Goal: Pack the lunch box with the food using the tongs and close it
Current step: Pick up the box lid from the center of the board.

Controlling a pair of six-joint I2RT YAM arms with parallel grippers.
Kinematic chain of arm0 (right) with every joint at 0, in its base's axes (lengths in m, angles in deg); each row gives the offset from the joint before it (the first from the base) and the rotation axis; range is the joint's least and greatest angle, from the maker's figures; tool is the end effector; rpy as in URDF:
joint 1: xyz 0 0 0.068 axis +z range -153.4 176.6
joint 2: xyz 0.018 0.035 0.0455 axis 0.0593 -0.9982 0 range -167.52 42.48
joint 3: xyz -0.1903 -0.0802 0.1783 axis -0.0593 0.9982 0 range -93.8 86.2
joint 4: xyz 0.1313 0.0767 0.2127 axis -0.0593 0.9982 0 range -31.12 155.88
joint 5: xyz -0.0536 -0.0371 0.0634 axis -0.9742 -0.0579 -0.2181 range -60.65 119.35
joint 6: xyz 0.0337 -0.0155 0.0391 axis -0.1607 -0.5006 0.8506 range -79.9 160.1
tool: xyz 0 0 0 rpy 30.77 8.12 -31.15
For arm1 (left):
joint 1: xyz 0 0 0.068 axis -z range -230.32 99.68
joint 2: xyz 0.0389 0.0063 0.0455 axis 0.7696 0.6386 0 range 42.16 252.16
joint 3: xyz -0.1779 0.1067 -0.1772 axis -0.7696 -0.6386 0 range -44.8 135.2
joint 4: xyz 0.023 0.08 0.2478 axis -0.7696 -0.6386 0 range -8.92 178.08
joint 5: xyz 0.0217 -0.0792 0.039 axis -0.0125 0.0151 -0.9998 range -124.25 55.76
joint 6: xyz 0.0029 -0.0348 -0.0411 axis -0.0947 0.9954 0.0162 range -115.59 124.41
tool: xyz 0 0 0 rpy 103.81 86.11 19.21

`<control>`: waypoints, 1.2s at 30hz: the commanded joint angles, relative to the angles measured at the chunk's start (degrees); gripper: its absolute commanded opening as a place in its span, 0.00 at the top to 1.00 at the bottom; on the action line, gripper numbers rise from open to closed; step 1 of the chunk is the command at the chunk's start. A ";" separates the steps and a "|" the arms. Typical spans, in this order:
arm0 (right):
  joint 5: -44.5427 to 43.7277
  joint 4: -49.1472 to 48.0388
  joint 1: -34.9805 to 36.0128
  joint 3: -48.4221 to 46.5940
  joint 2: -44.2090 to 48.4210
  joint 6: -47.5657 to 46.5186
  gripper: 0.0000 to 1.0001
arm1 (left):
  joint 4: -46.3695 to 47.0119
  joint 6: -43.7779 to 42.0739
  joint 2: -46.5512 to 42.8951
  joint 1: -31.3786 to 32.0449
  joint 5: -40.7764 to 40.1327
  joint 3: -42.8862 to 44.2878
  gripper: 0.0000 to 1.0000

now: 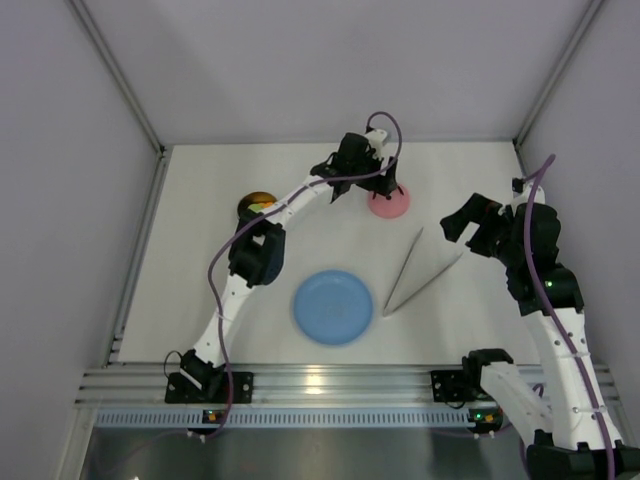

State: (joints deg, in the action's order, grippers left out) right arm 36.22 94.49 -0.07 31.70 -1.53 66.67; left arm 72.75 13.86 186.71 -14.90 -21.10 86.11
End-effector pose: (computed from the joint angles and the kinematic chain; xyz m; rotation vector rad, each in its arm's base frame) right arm 0.1587 0.0135 0.3542 0.3337 2.0075 0.4513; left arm 0.4700 -0.3439 0.2144 0.6214 2.0495 -0.7082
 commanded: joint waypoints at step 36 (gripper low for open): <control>2.35 -4.41 -0.70 1.94 0.50 -0.99 0.03 | 8.48 1.18 -0.49 -0.09 -0.05 -4.86 0.73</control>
State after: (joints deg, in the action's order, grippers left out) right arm 38.04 93.66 -0.07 34.06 -1.31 66.12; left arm 81.14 16.11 192.68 -14.92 -20.18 83.82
